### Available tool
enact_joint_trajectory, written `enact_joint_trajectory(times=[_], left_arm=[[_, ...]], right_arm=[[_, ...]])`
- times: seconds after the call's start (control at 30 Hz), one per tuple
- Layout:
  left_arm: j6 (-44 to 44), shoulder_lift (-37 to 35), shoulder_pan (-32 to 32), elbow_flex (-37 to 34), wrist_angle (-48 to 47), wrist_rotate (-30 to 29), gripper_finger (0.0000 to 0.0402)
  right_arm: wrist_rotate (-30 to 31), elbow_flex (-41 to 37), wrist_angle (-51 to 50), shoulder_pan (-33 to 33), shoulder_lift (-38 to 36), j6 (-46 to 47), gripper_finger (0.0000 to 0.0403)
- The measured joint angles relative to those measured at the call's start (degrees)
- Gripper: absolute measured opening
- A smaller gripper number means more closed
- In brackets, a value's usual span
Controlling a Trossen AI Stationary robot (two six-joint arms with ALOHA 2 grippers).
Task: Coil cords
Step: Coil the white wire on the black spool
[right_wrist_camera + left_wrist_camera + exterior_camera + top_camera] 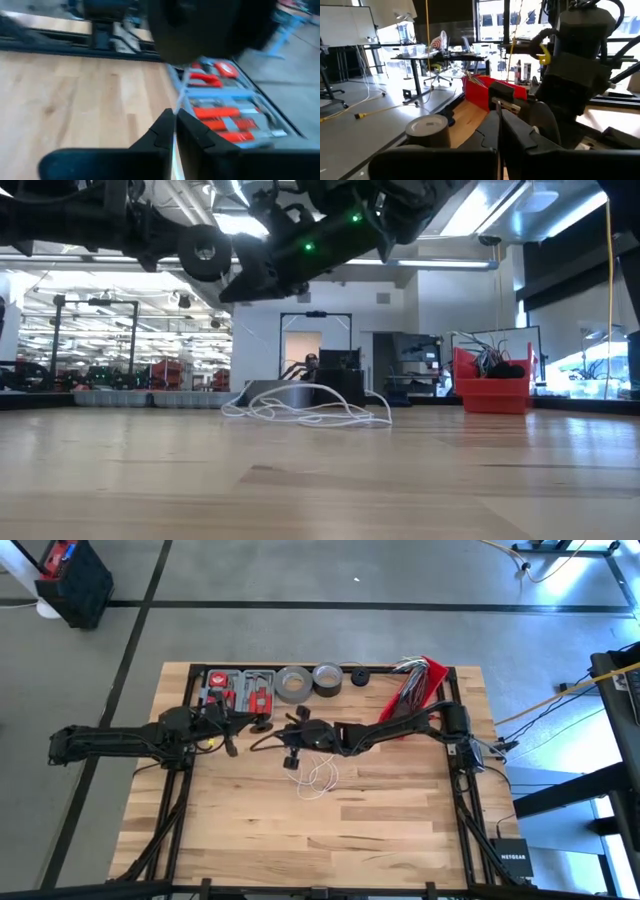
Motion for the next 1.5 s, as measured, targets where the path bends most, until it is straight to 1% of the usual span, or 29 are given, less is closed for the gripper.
enact_joint_trajectory(times=[0.07, 0.17, 0.3, 0.37, 0.4, 0.47, 0.57, 0.8, 0.87, 0.93, 1.0, 1.03, 1.17, 1.3, 1.4, 1.5], left_arm=[[0.52, -0.03, 0.02, 0.11, 0.25, -0.11, 0.0], [0.64, -0.08, 0.02, 0.11, -0.14, -0.15, 0.0], [1.21, -0.44, 0.04, 0.13, -1.04, -0.35, 0.0], [1.23, -0.69, 0.04, 0.13, -1.42, -0.76, 0.0], [1.21, -0.82, 0.04, 0.13, -1.4, -0.78, 0.0], [1.05, -1.02, 0.04, 0.13, -1.4, -0.87, 0.0], [0.54, -1.22, 0.04, 0.13, -1.03, -1.58, 0.0], [-0.27, -1.91, 0.04, 0.11, -1.02, -1.83, 0.0], [-0.21, -1.99, 0.04, 0.11, -1.1, -1.83, 0.0], [-0.21, -2.15, 0.04, 0.11, -1.42, -1.83, 0.0], [-0.21, -2.24, 0.04, 0.11, -1.42, -1.83, 0.0], [-0.25, -2.3, 0.04, 0.11, -1.42, -1.83, 0.0], [-0.33, -2.3, 0.04, 0.11, -1.42, -1.83, 0.0], [-0.32, -2.3, 0.04, 0.11, -1.42, -1.81, 0.0], [-0.3, -2.3, 0.04, 0.11, -1.42, -1.81, 0.0], [-0.3, -2.3, 0.04, 0.11, -1.42, -1.81, 0.0]], right_arm=[[1.75, -0.07, -1.62, 0.0, -0.29, 1.2, 0.0047], [2.05, 0.49, -6.62, 0.08, -2.21, 1.61, 0.0083], [1.23, 3.52, -21.17, 0.11, -7.06, 2.21, 0.0125], [1.09, 4.66, -29.25, 0.13, -8.94, 4.55, 0.0138], [1.06, 4.88, -32.32, 0.13, -9.59, 6.22, 0.0143], [1.06, 4.9, -34.86, 0.13, -9.89, 9.37, 0.0147], [1.1, 4.91, -33.01, 0.09, -8.64, 9.7, 0.0149], [6.49, 4.87, -20.56, -0.37, -0.21, -2.76, 0.0149], [10.26, 4.92, -17.58, -0.62, 1.27, -6.17, 0.015], [15.92, 4.92, -16.08, -0.7, 2.43, -8.44, 0.015], [18.59, 4.87, -15.18, -0.7, 3.1, -8.82, 0.015], [18.33, 4.87, -14.11, -0.72, 3.15, -8.83, 0.015], [14.0, 4.9, -11.27, -0.74, 3.15, -8.86, 0.015], [13.47, 4.91, -9.13, -0.71, 3.15, -8.89, 0.0142], [13.18, 4.92, -9.95, -0.7, 3.15, -9.6, 0.0112], [13.06, 4.9, -9.77, -0.7, 3.15, -10.18, 0.0059]])
